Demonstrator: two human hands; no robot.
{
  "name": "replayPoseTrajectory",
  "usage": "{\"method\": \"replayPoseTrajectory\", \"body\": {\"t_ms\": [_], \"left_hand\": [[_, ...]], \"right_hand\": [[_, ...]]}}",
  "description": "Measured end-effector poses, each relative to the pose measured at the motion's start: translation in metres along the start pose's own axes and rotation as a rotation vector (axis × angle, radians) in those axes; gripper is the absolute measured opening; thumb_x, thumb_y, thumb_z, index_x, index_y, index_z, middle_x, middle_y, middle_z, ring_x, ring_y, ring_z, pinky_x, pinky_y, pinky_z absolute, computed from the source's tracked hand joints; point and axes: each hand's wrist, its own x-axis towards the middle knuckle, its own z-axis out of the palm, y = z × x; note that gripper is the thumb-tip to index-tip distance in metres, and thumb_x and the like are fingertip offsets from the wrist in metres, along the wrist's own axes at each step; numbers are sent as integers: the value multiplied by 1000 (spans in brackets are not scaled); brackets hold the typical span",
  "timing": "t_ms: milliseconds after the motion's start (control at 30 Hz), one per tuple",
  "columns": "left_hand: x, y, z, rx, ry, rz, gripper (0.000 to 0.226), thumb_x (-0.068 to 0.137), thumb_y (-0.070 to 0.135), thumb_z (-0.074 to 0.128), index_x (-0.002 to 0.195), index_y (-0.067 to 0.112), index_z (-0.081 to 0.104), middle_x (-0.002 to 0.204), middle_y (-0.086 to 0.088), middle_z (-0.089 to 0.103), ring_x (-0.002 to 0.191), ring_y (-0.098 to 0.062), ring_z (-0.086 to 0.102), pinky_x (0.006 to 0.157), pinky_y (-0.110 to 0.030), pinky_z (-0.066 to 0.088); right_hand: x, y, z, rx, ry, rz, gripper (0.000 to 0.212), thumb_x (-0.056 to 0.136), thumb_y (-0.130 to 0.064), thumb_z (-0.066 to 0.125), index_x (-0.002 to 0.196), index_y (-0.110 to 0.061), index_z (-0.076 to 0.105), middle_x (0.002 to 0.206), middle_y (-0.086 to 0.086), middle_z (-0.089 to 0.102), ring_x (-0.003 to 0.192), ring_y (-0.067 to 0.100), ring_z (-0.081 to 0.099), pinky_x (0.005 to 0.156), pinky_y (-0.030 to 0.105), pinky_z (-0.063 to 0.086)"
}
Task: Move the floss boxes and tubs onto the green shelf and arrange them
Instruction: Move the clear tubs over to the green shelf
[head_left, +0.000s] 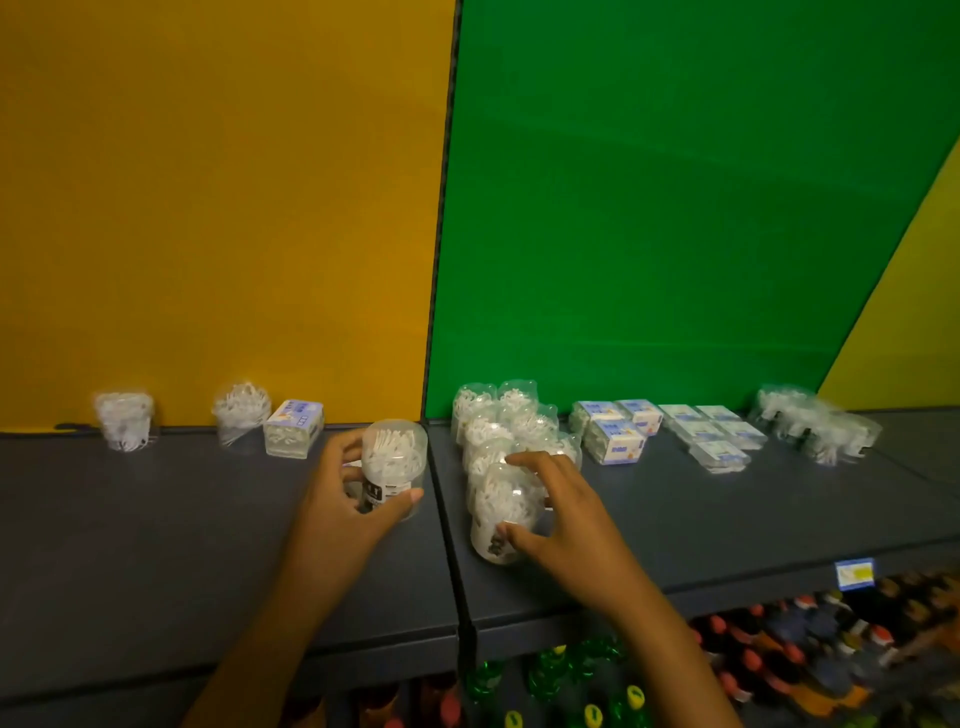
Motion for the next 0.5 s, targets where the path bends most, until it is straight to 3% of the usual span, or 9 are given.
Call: {"method": "replayPoseTrajectory", "body": {"t_ms": [133,233,300,500], "left_hand": [[-7,7,1,27,53,16,62,71,6,80,109,41,46,111,19,56,95,13,57,70,-8,50],[-15,8,5,49,76,-18,63,69,9,82,118,29,48,118,5,57,101,-3,58,68,-11,51],[-20,13,11,49,83,-23,64,68,10,83,118,29,47,117,3,58,100,-5,59,67,-14,52],[-37,47,38,53,100,43,65,69,10,82,119,29,45,106,23,54,86,22,55,66,-4,48]], "right_hand": [[2,9,2,-14,-67,-16,63,80,-31,77,129,-45,40,132,-19,42,124,3,43,102,26,43],[0,16,1,9,-97,-29,62,81,-30,75,129,-45,39,131,-19,41,123,2,43,100,22,41],[-1,18,-1,14,-117,-45,61,84,-31,73,131,-45,37,134,-19,39,124,3,41,99,20,39],[-7,26,-22,30,-165,-92,68,87,-44,70,142,-46,30,144,-19,35,131,1,36,107,23,35]]}}
